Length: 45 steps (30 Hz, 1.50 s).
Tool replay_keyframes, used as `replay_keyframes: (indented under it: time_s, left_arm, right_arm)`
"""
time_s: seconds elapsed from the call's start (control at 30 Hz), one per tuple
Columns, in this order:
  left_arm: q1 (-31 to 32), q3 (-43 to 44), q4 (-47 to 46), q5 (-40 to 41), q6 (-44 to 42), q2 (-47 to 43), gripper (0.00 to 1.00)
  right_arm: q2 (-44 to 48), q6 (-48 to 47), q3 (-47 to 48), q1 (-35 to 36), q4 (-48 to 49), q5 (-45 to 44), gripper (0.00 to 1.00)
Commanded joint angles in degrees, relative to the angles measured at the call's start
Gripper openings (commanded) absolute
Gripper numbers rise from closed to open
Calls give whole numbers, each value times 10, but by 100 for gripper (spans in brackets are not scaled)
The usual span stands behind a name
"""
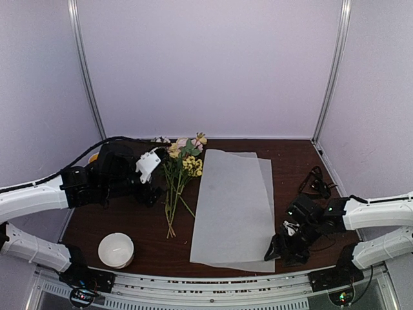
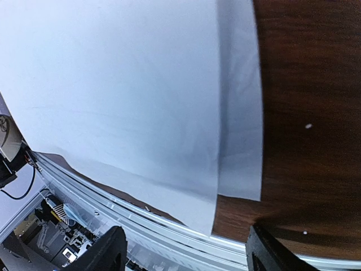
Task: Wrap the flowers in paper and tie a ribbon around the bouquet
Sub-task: Move the folded wrapping paper to the center of the board, then pick up the folded wrapping paper from the center of the board.
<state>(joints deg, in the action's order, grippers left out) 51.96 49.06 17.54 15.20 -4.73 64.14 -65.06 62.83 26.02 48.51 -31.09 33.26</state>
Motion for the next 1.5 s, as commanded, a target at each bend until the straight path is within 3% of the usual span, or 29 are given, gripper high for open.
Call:
replay_keyframes:
  time_s: [0.0,0.23,0.6,0.8,1.1,1.2,1.3,1.47]
  left_arm:
    - [61,1,37,-3,17,52,90]
    - [132,2,85,18,37,172,87]
    - [155,-44,-12,-73,30,217,88]
    - [149,-49,-22,-95,1,214,89]
    - [111,-69,-29,-101,53,169,77]
    - [58,-67,-38,-118,71,191,71]
    - [55,-27,-8,-122,48,237,68]
    - [52,-35,-21,-131,25,243,74]
  right_arm:
    - [-51,-14,3,3,59,-5,74]
    - [-52,-9,-8,3,140,29,73]
    - [-35,8,-64,3,304,34,72]
    - [-48,30,-93,3,387,29,72]
    - [-32,65,-106,5,422,-12,70]
    - [-29,70,-109,5,420,-27,70]
    - [-29,73,-111,5,423,-36,70]
    - [-35,79,-118,10,451,-40,71]
